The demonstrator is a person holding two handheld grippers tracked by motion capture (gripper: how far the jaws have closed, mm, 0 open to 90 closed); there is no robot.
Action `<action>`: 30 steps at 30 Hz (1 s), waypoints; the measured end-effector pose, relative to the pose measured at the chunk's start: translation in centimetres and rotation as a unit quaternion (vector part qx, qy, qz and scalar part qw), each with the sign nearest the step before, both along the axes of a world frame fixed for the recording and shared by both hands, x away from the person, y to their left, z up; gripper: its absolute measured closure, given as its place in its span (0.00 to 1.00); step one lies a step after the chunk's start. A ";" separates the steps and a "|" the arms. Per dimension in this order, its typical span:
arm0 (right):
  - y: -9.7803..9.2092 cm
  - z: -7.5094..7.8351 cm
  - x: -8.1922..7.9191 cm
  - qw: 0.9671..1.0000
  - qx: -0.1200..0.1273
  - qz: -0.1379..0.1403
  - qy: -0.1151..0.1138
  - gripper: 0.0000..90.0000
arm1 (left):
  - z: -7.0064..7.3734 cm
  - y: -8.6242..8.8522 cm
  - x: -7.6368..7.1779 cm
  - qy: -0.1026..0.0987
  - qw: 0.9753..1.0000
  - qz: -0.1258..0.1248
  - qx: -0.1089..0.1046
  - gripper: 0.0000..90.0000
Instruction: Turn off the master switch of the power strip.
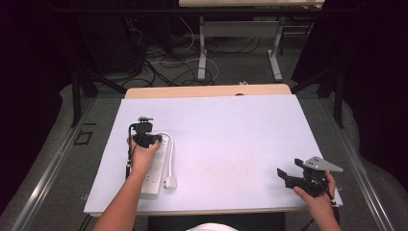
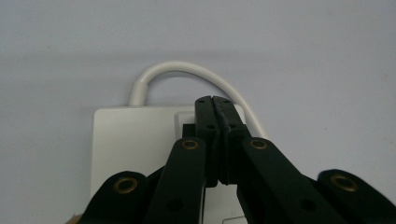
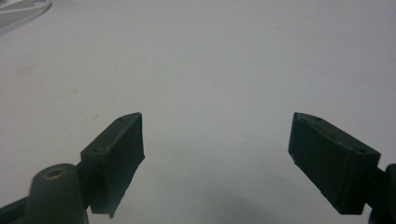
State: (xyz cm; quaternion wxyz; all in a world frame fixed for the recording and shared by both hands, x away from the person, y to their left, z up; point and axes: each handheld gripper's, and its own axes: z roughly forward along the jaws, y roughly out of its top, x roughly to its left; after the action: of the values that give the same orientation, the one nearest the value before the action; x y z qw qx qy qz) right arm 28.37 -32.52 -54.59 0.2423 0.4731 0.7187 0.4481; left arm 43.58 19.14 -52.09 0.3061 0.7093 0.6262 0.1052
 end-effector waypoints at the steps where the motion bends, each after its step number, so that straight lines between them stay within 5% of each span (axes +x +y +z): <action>1: 0.0 0.0 0.0 1.000 0.000 0.000 0.000 0.20 | 0.0 0.0 0.0 0.000 1.000 0.001 -0.001 1.00; 30: -0.4 0.0 0.0 1.000 0.003 -0.006 0.001 0.19 | 1.0 0.5 -1.0 -0.026 0.999 -0.017 -0.024 0.88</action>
State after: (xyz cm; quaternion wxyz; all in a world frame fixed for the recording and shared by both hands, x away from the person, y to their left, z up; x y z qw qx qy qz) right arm 28.37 -32.97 -54.62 0.2428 0.4789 0.7149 0.4478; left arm 42.62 19.59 -51.09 0.3408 0.7091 0.6084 0.1040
